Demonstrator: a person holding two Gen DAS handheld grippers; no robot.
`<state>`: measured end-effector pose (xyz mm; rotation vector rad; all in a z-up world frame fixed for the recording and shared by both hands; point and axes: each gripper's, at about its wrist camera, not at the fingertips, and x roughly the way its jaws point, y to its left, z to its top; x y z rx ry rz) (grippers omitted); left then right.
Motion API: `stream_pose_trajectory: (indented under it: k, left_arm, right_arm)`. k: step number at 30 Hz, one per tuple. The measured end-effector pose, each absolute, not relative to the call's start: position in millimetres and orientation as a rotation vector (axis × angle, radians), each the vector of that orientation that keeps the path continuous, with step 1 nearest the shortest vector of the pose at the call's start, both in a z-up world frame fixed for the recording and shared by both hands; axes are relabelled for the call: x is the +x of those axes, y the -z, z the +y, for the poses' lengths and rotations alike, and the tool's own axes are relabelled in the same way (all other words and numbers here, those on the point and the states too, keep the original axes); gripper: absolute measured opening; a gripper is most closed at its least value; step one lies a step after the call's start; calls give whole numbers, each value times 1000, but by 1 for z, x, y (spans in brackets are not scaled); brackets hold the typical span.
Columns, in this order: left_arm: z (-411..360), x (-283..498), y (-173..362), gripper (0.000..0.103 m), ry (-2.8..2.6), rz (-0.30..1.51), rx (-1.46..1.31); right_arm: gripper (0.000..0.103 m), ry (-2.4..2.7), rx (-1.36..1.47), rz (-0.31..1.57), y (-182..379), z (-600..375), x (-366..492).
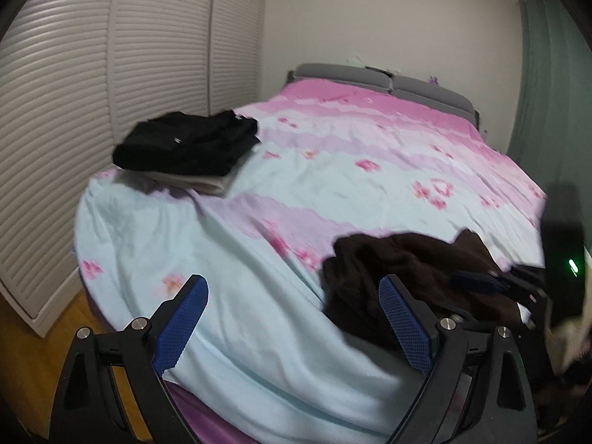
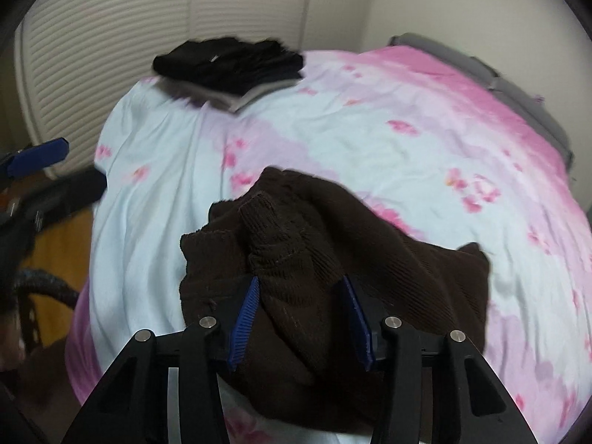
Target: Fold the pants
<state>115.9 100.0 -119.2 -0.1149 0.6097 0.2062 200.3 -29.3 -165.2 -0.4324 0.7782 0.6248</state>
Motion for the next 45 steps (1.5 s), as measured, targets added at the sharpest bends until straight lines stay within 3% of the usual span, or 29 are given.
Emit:
stream_pose_trajectory:
  k: [2, 3, 6, 16, 22, 26, 29, 32, 35, 37, 39, 45]
  left_arm:
    - [94, 118, 126, 95, -192, 630, -103]
    - [92, 119, 130, 95, -188, 641, -98]
    - [92, 122, 136, 95, -189, 661, -105]
    - [116, 116, 131, 95, -244, 642, -139]
    - [118, 112, 132, 95, -248, 651, -128]
    - [118, 112, 132, 95, -248, 650, -119]
    - [123, 111, 129, 95, -261, 639, -120]
    - [129, 108, 124, 95, -275, 628, -119]
    - [133, 107, 122, 95, -285, 619, -116]
    - [136, 107, 122, 95, -292, 620, -114]
    - [138, 107, 121, 95, -297, 622, -117]
    - [142, 106, 114, 95, -306, 603, -114]
  right_arm:
    - [42, -654, -448, 785, 170, -26, 204]
    - [25, -686, -451, 791, 172, -24, 207]
    - [16, -732, -453, 826, 179, -19, 212]
    - [11, -869, -292, 722, 129, -49, 185]
    - [12, -881, -365, 822, 175, -37, 174]
    - [22, -842, -384, 767, 195, -29, 163]
    - [63, -824, -416, 672, 189, -26, 145]
    - [84, -764, -498, 531, 183, -25, 120]
    - [88, -690, -608, 467, 189, -17, 111]
    - [86, -649, -666, 468, 199, -9, 116]
    - [61, -621, -706, 476, 207, -2, 119]
    - [27, -578, -561, 470, 188, -14, 133]
